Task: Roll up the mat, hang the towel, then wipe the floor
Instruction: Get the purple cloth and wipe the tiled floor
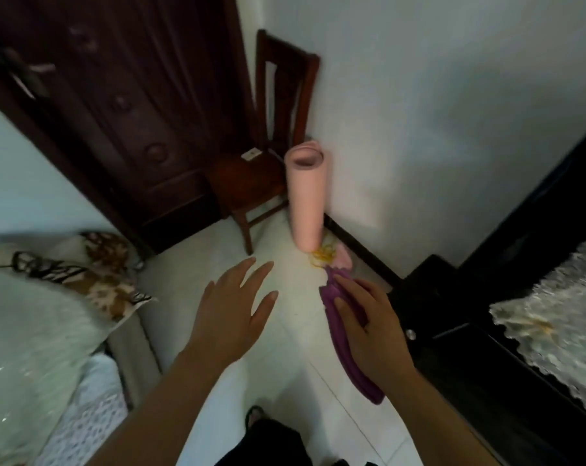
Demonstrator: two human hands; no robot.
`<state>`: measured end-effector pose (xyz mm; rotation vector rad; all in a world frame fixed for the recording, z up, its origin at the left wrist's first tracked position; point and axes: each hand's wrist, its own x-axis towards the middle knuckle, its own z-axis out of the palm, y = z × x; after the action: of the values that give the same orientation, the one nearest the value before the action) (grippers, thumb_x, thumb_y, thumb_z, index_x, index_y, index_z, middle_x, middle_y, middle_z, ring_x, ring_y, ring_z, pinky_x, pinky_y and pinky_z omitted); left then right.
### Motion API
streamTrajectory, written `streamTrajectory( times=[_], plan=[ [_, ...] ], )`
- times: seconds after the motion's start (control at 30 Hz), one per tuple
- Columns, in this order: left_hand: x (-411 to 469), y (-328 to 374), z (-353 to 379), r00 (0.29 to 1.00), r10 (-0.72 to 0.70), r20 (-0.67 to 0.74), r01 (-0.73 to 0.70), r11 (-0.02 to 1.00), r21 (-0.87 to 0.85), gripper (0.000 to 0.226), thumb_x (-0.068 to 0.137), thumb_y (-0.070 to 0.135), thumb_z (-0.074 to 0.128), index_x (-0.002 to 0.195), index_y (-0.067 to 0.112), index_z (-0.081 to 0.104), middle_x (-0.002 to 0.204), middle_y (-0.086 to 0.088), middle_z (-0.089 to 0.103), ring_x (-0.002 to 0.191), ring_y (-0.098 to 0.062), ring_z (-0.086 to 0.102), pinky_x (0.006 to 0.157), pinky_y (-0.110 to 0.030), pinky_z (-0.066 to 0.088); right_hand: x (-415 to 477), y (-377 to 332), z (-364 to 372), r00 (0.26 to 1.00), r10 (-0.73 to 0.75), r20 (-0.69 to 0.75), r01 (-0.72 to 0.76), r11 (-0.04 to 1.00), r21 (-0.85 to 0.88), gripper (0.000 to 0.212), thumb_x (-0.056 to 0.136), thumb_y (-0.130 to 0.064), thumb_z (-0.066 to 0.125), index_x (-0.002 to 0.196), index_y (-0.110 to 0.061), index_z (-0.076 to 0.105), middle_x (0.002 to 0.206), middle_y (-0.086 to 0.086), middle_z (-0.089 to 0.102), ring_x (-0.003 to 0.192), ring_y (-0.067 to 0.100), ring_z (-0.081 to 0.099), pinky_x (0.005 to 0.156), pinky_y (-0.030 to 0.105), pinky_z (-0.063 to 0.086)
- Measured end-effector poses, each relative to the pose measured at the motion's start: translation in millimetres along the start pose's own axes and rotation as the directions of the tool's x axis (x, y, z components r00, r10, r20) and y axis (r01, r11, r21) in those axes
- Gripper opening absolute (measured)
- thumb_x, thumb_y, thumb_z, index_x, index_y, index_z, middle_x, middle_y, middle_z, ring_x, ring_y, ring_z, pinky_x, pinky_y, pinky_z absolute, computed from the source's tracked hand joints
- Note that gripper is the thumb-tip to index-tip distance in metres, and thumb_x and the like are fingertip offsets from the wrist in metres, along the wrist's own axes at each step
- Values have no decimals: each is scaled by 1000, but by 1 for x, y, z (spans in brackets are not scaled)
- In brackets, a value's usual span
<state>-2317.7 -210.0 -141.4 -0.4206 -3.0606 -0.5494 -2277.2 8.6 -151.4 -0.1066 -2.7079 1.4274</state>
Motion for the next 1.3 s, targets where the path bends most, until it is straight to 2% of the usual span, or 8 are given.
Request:
streamTrajectory(
  times=[0.17,0.3,0.37,0.53,0.7,0.87,1.2,1.3],
  plan=[
    [32,-38,-16,993,-102,-57,101,995,-20,68,89,65,9,141,30,36,146,-4,41,133,-24,39,103,-53,37,63,-24,40,986,-144,86,147,989,-28,34,95,-29,48,128,-24,53,126,-8,49,106,3,49,88,7,38],
    [78,-77,-31,990,-119,-74,117,993,-23,67,87,64,10,143,32,31,149,-2,36,137,-21,33,107,-52,33,116,-48,71,980,-174,96,176,984,-12,36,93,-36,45,128,-26,50,123,-12,46,104,6,52,89,26,51],
    [104,-100,-44,989,-122,-84,119,992,-34,69,86,65,9,143,33,31,149,-1,36,137,-21,33,108,-51,32,144,-63,86,979,-181,96,183,983,-20,36,93,-37,45,127,-28,50,124,-12,46,105,8,52,89,29,51],
    [154,-161,-71,986,-121,-118,116,992,-50,70,87,68,12,143,32,31,147,0,38,134,-21,38,106,-50,36,210,-98,123,967,-239,87,246,966,-82,33,94,-35,46,127,-31,50,121,-13,47,100,4,50,82,8,41],
    [189,-207,-87,982,-151,-115,144,988,-62,67,86,65,15,144,34,28,149,2,34,134,-19,36,108,-46,33,258,-121,162,965,-238,112,246,966,-73,33,94,-32,48,127,-31,50,125,-8,47,105,5,48,86,10,39],
    [207,-253,-83,974,-207,-93,200,976,-82,66,87,65,17,143,33,30,148,0,37,134,-20,37,105,-50,36,297,-143,194,946,-264,189,283,956,-79,33,94,-28,49,128,-29,51,119,-17,41,94,-9,43,78,-5,29],
    [296,-345,-98,941,-327,-82,320,943,-88,66,87,63,21,143,30,33,148,-1,35,133,-22,36,106,-44,37,436,-174,288,877,-332,348,347,938,20,35,94,-31,49,129,-32,50,125,-17,36,100,-15,37,85,-7,24],
    [331,-371,-107,928,-365,-76,359,930,-82,65,87,64,21,143,33,31,149,1,34,134,-23,36,105,-44,37,484,-189,312,853,-340,395,351,935,47,36,94,-33,47,131,-31,49,126,-17,35,108,-8,37,88,-7,23]
  ],
)
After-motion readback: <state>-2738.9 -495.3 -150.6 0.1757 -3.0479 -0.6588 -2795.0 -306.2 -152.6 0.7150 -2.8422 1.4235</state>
